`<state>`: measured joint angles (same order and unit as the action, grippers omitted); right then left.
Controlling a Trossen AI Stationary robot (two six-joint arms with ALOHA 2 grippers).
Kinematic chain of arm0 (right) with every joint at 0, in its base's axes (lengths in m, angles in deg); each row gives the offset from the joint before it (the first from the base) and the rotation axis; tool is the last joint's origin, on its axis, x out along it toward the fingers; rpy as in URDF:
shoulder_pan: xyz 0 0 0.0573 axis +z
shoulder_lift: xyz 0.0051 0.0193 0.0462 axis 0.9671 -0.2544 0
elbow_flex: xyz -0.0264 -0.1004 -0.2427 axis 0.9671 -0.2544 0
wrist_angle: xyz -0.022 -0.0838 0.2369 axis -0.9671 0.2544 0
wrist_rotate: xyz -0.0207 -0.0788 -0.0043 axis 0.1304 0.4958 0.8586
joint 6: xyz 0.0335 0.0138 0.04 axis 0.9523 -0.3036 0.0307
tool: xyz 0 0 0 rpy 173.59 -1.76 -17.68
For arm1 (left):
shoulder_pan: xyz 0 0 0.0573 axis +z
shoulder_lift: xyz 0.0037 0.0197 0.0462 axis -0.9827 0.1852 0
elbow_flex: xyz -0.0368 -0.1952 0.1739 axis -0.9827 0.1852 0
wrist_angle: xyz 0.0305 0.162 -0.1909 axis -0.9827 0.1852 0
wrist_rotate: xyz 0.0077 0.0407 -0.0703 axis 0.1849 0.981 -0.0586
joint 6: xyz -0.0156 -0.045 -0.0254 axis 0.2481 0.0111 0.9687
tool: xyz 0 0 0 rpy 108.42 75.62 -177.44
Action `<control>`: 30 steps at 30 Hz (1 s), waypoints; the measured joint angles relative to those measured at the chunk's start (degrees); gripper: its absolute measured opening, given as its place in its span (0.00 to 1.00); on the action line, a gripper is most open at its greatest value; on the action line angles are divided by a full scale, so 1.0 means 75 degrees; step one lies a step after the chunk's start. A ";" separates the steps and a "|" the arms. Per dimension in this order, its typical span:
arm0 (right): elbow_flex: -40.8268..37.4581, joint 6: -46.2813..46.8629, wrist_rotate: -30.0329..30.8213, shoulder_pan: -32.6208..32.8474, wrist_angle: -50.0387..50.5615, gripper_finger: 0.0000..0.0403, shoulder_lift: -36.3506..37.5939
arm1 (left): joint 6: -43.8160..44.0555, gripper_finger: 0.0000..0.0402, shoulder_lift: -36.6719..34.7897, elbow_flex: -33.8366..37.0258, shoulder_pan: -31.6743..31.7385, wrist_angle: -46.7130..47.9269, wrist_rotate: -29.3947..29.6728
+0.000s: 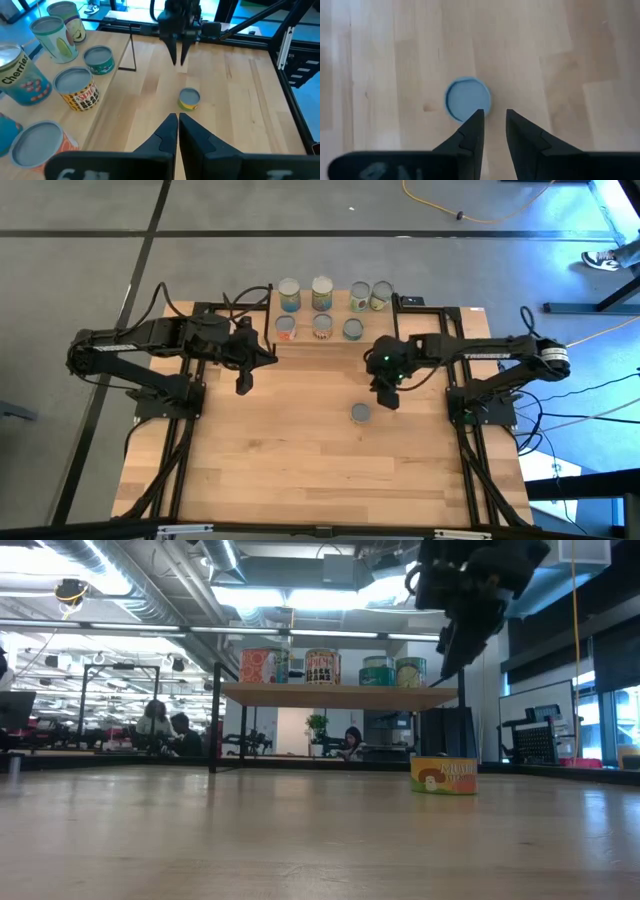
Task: Pick and place cans onto a shelf
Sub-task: Put the canned mushroom on the shelf
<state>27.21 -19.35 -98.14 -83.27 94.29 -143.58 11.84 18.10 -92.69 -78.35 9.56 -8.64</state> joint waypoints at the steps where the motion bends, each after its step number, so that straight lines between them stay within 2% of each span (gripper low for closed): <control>1: 0.0000 0.0114 -0.0003 0.0043 -0.0079 0.20 -0.0107 | -0.0002 0.03 0.0000 0.0000 0.0000 -0.0015 -0.0001; 7: 0.0003 0.0747 0.0421 0.0375 -0.0254 0.20 -0.0934 | -0.0009 0.03 0.0003 0.0000 0.0000 -0.0025 -0.0006; 30: 0.0006 0.0892 0.0134 0.0611 -0.0816 0.20 -0.2658 | -0.0009 0.03 0.0006 0.0000 0.0003 -0.0028 -0.0011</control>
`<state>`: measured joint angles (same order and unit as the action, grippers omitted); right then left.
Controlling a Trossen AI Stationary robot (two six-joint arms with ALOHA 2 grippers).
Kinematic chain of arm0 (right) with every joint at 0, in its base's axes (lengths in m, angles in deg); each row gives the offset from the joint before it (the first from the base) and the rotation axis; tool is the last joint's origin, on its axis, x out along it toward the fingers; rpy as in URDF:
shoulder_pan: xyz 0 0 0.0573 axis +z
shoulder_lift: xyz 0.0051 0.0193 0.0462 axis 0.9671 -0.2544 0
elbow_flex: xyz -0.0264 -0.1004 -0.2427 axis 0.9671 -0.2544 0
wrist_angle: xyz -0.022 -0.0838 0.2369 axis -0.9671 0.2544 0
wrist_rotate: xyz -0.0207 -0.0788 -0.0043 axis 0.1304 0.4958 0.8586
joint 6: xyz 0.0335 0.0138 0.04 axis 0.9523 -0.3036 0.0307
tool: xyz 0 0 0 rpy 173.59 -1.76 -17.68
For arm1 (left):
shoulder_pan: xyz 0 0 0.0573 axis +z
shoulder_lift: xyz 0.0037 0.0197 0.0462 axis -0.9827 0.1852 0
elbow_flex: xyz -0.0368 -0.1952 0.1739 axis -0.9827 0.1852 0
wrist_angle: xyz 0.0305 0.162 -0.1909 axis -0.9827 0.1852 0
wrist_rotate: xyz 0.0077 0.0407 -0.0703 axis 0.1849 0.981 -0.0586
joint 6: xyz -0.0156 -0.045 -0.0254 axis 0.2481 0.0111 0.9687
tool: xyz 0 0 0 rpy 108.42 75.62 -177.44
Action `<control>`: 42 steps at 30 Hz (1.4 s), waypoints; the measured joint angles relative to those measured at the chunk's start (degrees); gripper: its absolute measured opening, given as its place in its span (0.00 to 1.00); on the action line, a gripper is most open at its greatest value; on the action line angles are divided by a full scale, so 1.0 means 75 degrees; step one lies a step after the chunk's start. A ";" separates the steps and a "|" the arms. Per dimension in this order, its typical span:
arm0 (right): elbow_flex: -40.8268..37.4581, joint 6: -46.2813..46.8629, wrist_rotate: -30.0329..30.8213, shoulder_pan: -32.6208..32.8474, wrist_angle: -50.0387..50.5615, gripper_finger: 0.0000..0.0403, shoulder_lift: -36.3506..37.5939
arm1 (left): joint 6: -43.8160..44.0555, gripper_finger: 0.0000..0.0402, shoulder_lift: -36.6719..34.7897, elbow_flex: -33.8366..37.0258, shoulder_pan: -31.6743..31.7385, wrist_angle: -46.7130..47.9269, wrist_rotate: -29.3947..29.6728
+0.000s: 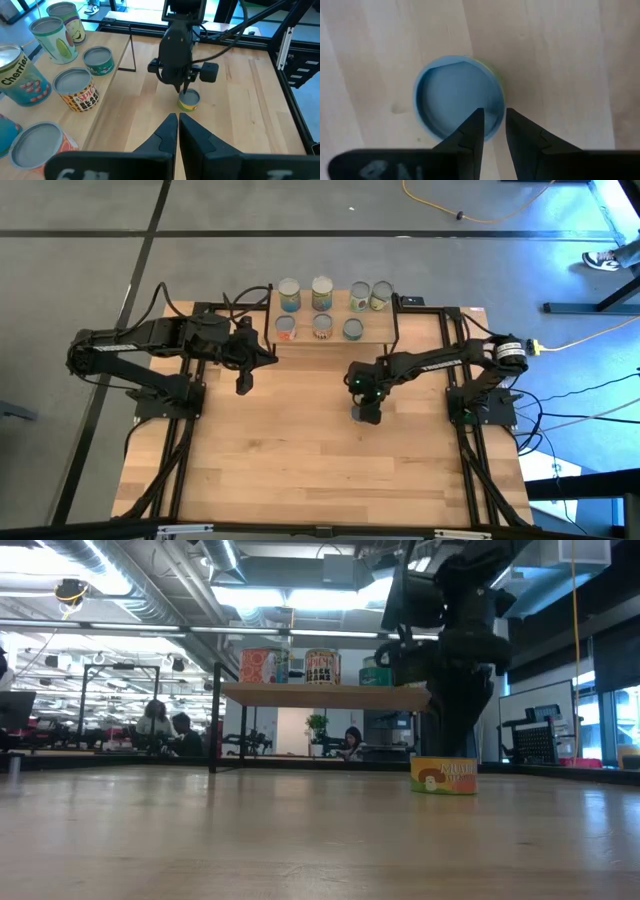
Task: Pick and place cans onto a shelf
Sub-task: Put the canned mushroom on the shelf
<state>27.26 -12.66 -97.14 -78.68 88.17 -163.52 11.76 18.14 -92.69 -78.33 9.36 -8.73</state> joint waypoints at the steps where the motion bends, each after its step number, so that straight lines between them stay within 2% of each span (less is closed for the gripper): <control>1: 0.0000 -0.0001 0.0000 0.0000 -0.0029 0.20 -0.0069 | 0.0000 0.03 0.0000 0.0000 0.0000 0.0000 0.0002; 9: 0.0047 -0.0026 0.0178 0.0000 -0.0409 0.20 -0.0451 | -0.0001 0.03 0.0000 -0.0003 -0.0001 0.0003 -0.0001; 16: 0.0041 -0.0012 0.0274 0.0000 -0.0762 0.03 -0.0468 | -0.0006 0.03 0.0000 -0.0003 -0.0002 0.0006 -0.0001; 23: 0.0082 0.0024 0.0212 0.0000 -0.0713 0.02 -0.0474 | -0.0009 0.03 0.0000 -0.0003 0.0000 0.0006 -0.0058; 28: 0.0681 -0.0012 0.0215 0.0018 0.0472 0.02 -0.0530 | -0.0009 0.03 0.0003 -0.0003 0.0000 0.0009 -0.0059; 35: 0.2008 -0.0445 0.0330 0.0105 0.2342 0.01 -0.0527 | -0.0009 0.03 0.0003 -0.0003 0.0000 0.0012 -0.0062; 42: 0.3538 -0.0245 0.0280 0.0242 0.3948 0.01 -0.0512 | -0.0009 0.03 0.0003 -0.0003 -0.0002 0.0012 -0.0062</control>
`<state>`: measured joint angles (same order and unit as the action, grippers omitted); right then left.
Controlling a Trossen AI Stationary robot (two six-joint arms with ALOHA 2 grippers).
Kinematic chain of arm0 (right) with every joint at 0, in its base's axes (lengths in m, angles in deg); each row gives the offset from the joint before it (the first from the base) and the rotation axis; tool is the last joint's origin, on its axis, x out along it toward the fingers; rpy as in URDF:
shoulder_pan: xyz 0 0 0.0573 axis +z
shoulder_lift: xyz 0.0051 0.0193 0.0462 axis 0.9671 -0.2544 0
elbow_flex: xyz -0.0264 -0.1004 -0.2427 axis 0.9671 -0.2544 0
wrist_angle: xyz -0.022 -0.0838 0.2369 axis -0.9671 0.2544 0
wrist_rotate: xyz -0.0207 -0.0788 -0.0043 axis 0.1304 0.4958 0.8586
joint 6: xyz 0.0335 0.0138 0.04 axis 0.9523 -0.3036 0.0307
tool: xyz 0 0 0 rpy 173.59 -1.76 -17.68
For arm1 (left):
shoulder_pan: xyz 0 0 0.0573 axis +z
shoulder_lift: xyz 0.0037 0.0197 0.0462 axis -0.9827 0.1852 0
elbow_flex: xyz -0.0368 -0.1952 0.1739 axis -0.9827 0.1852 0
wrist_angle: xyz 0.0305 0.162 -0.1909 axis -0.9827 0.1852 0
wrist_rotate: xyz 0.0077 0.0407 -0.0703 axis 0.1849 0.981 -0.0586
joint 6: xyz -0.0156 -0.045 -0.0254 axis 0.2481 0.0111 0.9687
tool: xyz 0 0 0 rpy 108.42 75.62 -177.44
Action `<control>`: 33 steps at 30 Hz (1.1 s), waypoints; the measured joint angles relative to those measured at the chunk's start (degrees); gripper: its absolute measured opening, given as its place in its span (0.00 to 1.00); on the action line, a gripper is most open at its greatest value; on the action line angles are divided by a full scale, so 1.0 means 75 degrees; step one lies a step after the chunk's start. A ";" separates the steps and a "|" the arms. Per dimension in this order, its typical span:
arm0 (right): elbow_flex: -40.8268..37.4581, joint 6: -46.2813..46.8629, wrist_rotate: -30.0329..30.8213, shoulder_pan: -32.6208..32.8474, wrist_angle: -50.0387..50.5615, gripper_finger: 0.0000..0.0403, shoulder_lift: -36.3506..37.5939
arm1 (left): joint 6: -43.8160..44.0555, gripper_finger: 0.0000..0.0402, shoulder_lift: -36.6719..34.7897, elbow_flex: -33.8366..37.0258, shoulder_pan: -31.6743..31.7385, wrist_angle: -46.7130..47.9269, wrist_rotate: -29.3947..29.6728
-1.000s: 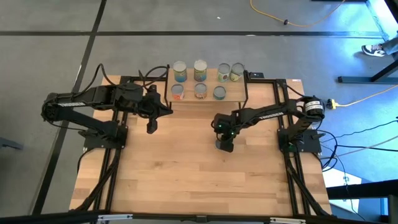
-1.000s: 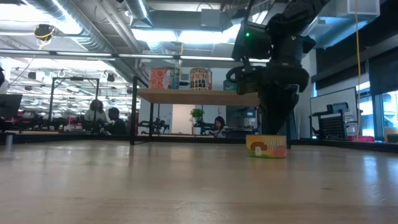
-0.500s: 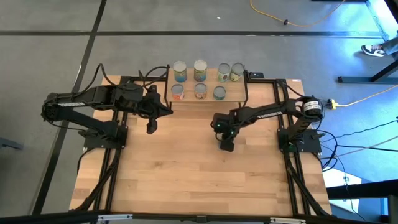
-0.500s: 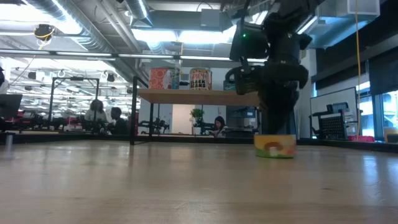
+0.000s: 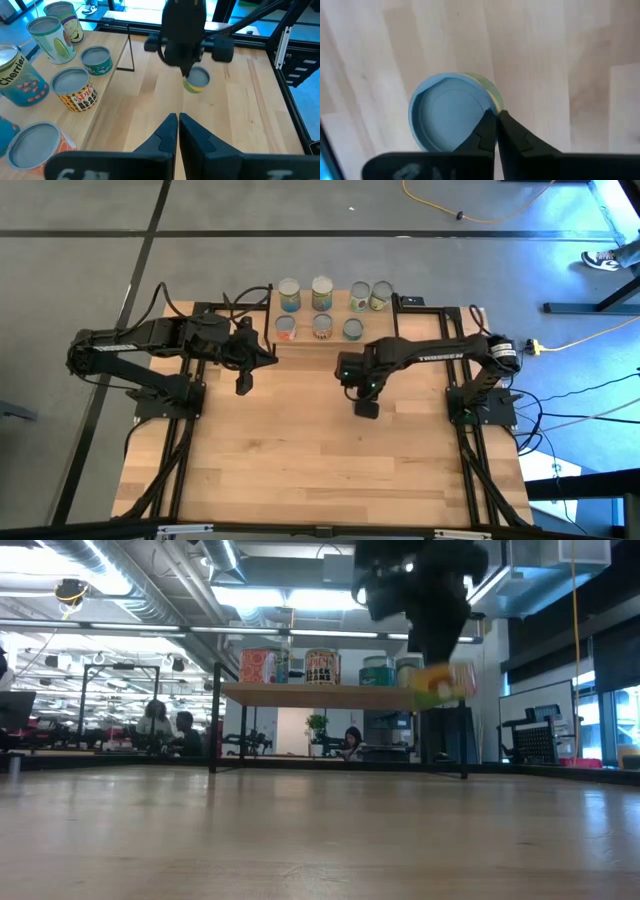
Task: Pick and place cans onto a shelf
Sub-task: Put the canned mushroom on the shelf
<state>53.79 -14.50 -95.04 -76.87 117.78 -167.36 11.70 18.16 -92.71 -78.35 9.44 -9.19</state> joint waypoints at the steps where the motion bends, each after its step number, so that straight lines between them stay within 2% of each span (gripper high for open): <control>1: 0.0216 0.0000 -0.0006 0.0000 0.0190 0.01 0.0000 | 0.0000 0.03 0.0000 0.0000 0.0001 0.0000 0.0000; 7: 0.1392 0.0046 -0.0011 -0.0003 0.1141 0.01 0.0009 | 0.0000 0.03 0.0000 0.0000 0.0002 0.0000 -0.0025; 12: 0.2302 0.0061 0.0051 -0.0003 0.1953 0.01 0.0012 | -0.0009 0.03 0.0000 0.0000 -0.0001 0.0000 -0.0382; 17: 0.3236 0.0270 0.1114 0.0047 0.2997 0.01 0.0018 | -0.0009 0.03 0.0000 0.0000 0.0002 0.0000 -0.0379; 20: 0.3688 0.0449 0.1446 0.0042 0.3389 0.01 0.0037 | -0.0102 0.03 0.0000 0.0000 0.0002 0.0000 -0.0379; 25: 0.4087 0.0449 0.1464 -0.0203 0.3340 0.01 0.0172 | -0.0400 0.03 0.0000 -0.0001 0.0002 -0.0001 -0.0376; 33: 0.4092 0.0342 0.1662 -0.1107 0.3344 0.01 0.0688 | -0.0402 0.03 0.0000 -0.0003 0.0002 -0.0004 -0.0373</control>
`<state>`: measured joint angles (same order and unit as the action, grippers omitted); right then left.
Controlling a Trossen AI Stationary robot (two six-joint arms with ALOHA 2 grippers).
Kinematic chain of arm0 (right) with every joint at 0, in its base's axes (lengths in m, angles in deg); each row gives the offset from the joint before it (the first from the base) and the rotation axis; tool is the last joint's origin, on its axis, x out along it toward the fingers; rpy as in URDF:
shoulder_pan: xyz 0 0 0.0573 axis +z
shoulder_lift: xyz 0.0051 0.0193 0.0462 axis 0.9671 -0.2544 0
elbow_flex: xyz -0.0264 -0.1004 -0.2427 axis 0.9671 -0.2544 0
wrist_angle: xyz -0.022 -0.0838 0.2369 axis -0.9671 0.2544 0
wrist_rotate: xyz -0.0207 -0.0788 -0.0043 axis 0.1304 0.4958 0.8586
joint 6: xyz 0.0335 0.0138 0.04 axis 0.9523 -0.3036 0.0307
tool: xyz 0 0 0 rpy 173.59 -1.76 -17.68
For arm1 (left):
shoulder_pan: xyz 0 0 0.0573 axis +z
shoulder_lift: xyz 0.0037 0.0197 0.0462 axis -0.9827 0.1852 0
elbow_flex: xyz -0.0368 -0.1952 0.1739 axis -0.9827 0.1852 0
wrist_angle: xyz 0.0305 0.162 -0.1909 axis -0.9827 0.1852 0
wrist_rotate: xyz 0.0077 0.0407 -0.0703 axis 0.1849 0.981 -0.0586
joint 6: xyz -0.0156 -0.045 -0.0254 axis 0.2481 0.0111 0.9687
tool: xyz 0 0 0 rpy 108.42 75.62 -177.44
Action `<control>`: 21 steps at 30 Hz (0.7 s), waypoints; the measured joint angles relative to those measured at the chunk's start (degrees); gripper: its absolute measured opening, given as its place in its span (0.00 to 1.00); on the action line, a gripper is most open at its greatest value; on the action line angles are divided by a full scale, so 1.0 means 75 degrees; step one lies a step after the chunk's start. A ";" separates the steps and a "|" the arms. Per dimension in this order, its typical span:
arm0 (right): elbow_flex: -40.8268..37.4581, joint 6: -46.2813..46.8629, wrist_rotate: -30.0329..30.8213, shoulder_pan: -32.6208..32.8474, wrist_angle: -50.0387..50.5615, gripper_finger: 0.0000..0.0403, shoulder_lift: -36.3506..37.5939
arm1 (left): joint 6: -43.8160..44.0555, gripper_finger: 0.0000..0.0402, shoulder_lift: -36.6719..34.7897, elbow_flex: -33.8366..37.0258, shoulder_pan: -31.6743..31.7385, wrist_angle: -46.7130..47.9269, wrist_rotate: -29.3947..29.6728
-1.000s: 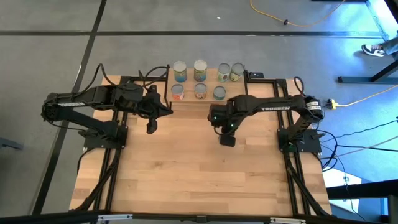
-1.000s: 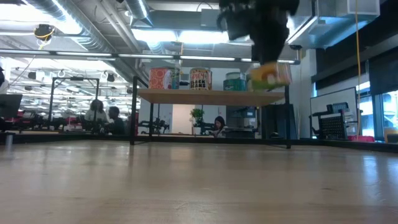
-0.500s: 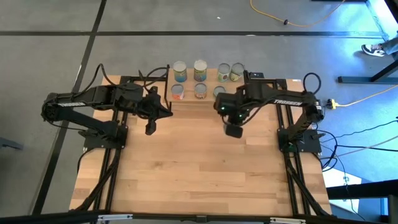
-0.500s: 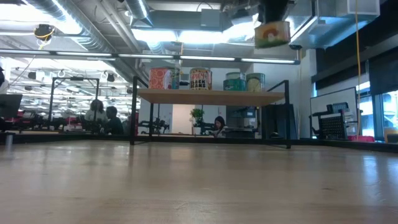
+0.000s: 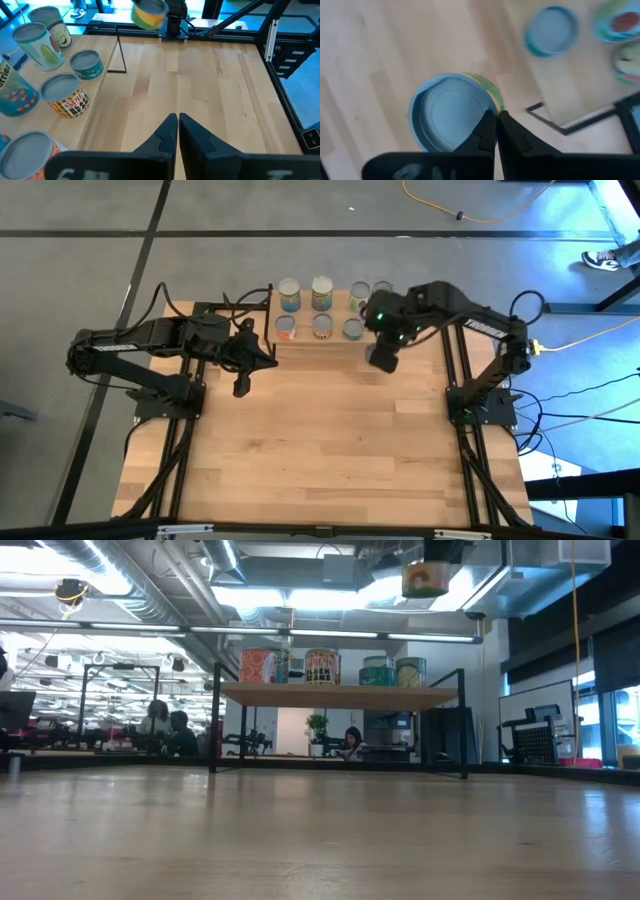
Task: Pick and place cans onto a shelf
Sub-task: Put the canned mushroom on the shelf
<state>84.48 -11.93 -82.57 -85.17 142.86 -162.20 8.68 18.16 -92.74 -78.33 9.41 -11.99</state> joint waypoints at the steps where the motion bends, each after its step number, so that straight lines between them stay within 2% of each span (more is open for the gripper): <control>1: 0.0000 -0.0052 0.0012 -0.0150 0.0005 0.01 0.0070 | 0.0000 0.03 0.0000 0.0000 0.0000 0.0000 0.0000; 7: 0.0000 -0.0579 0.0204 -0.1022 0.0004 0.01 0.0198 | 0.0040 0.03 0.0000 0.0000 0.0000 -0.0009 0.0036; 13: -0.0407 -0.1353 0.0187 -0.1912 -0.0578 0.01 0.0185 | 0.0070 0.03 0.0000 0.0000 0.0000 -0.0092 0.0061; 17: -0.0863 -0.1709 -0.0387 -0.2483 -0.1125 0.01 0.0169 | 0.0075 0.03 0.0000 0.0000 -0.0003 -0.0265 0.0062; 21: -0.1347 -0.1948 -0.0507 -0.2884 -0.1553 0.01 0.0186 | 0.0082 0.03 0.0000 0.0000 0.0000 -0.0405 0.0064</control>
<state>74.37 -26.54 -86.37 -106.80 131.22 -160.80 9.29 18.16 -92.74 -78.33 6.37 -11.51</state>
